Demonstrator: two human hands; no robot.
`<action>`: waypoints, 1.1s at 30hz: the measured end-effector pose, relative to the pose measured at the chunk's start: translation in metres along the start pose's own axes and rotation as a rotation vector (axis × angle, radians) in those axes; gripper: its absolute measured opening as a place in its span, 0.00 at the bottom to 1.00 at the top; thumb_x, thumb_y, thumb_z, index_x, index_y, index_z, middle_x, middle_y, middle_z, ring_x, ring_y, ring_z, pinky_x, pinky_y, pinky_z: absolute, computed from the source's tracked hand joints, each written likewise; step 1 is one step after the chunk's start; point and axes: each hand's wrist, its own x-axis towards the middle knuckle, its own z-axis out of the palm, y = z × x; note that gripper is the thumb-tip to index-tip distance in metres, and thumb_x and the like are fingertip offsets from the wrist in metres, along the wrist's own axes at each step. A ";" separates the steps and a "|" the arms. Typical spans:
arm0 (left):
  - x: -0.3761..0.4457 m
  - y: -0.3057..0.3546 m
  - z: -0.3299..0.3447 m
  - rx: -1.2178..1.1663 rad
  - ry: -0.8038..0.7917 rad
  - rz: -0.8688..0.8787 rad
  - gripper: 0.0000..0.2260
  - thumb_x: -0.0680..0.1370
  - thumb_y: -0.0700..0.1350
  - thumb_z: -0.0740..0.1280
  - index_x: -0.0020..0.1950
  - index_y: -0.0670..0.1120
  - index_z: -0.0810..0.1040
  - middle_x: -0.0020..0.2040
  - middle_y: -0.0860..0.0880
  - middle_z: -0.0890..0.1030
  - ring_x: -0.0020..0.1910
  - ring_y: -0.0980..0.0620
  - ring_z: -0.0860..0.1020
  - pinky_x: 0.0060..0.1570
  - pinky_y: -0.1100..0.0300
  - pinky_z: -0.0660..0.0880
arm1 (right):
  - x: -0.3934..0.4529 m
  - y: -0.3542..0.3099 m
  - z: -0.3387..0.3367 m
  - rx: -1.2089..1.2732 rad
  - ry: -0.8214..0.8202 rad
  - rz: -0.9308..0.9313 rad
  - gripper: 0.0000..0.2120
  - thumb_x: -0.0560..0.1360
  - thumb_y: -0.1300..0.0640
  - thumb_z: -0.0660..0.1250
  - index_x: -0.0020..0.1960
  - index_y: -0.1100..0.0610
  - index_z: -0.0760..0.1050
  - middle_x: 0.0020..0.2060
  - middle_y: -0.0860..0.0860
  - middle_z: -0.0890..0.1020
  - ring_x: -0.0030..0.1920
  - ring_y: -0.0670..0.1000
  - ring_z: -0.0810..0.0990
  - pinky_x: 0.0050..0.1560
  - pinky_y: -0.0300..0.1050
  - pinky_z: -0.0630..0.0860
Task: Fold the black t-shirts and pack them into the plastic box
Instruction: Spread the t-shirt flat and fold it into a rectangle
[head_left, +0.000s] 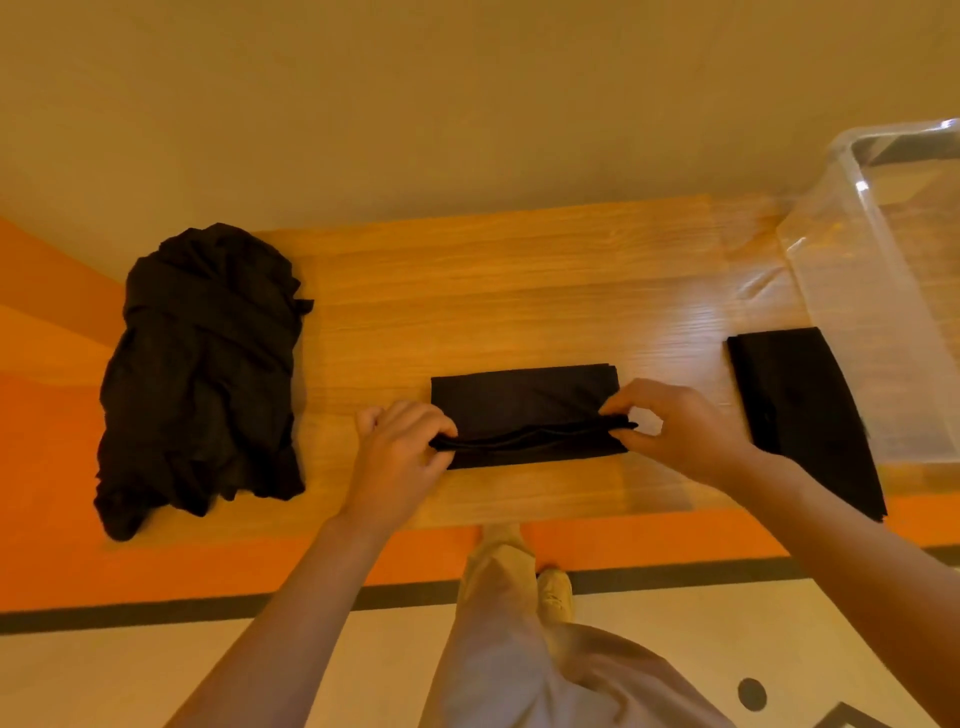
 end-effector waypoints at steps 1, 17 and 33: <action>-0.008 0.000 0.003 0.024 0.000 0.015 0.05 0.70 0.44 0.70 0.44 0.50 0.80 0.45 0.55 0.80 0.50 0.56 0.75 0.48 0.59 0.54 | -0.005 0.003 0.006 -0.037 0.004 -0.039 0.14 0.71 0.65 0.74 0.52 0.51 0.79 0.47 0.45 0.79 0.48 0.39 0.78 0.53 0.27 0.71; -0.004 0.038 0.025 0.036 0.035 -0.080 0.19 0.81 0.52 0.56 0.67 0.45 0.74 0.67 0.48 0.74 0.67 0.50 0.70 0.64 0.55 0.58 | -0.003 -0.021 0.056 -0.386 0.262 -0.165 0.23 0.80 0.49 0.56 0.71 0.59 0.69 0.70 0.54 0.70 0.71 0.53 0.67 0.69 0.47 0.66; -0.018 0.007 0.058 0.261 -0.272 -0.061 0.29 0.82 0.61 0.46 0.79 0.45 0.56 0.79 0.46 0.53 0.78 0.48 0.50 0.74 0.44 0.52 | 0.001 0.002 0.087 -0.660 0.091 0.055 0.36 0.80 0.36 0.43 0.78 0.61 0.49 0.78 0.56 0.50 0.78 0.51 0.47 0.76 0.51 0.48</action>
